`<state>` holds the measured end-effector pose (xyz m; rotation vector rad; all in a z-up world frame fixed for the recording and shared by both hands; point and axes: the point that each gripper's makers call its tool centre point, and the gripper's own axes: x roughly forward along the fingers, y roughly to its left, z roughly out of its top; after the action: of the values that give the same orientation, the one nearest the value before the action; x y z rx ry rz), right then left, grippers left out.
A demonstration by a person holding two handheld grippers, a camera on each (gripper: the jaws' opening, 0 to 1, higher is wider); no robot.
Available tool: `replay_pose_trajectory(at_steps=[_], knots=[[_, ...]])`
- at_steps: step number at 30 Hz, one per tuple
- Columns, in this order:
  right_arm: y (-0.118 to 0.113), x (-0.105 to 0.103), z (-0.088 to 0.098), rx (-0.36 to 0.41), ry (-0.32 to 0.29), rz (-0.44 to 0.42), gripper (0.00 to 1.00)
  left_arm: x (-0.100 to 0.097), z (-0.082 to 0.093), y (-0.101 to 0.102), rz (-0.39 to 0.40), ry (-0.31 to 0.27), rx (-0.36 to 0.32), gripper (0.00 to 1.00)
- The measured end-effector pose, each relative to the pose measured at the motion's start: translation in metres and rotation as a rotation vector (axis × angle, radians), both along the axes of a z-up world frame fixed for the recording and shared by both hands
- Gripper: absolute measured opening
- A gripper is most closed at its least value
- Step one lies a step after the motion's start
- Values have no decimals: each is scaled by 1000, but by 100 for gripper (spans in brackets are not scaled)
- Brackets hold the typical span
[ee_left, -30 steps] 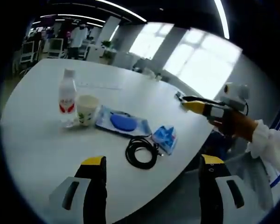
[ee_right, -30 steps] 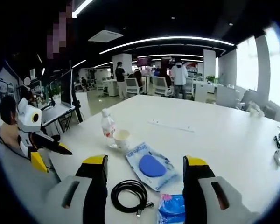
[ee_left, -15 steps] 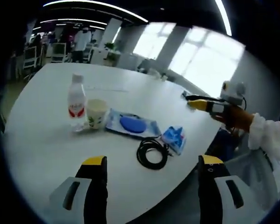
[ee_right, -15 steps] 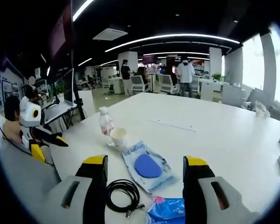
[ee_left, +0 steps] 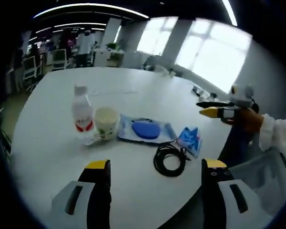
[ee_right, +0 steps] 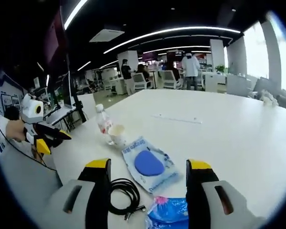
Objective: Arrange the tabletop items into an orderly group along one side of the table until the central work area is clear of visible clutter.
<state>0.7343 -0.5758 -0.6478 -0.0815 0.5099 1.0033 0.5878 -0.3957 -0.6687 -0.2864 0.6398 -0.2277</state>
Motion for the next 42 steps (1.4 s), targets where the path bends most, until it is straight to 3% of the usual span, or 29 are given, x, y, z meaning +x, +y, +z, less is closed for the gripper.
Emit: replay_pose_trajectory(at_steps=[7,14,26,42], knots=[[-6,-1,-14,-1,48,-25,60,29,-20,6,-17,33,28,73],[-13,2,-31,-14,85,-47,58,52,-42,-1,-40,49,30,72],[-19,9,-63,-40,139,-72,57,80,-80,-6,31,81,48,67],[-9,13,-103,-59,221,-83,54,114,-104,0,93,43,82,65]])
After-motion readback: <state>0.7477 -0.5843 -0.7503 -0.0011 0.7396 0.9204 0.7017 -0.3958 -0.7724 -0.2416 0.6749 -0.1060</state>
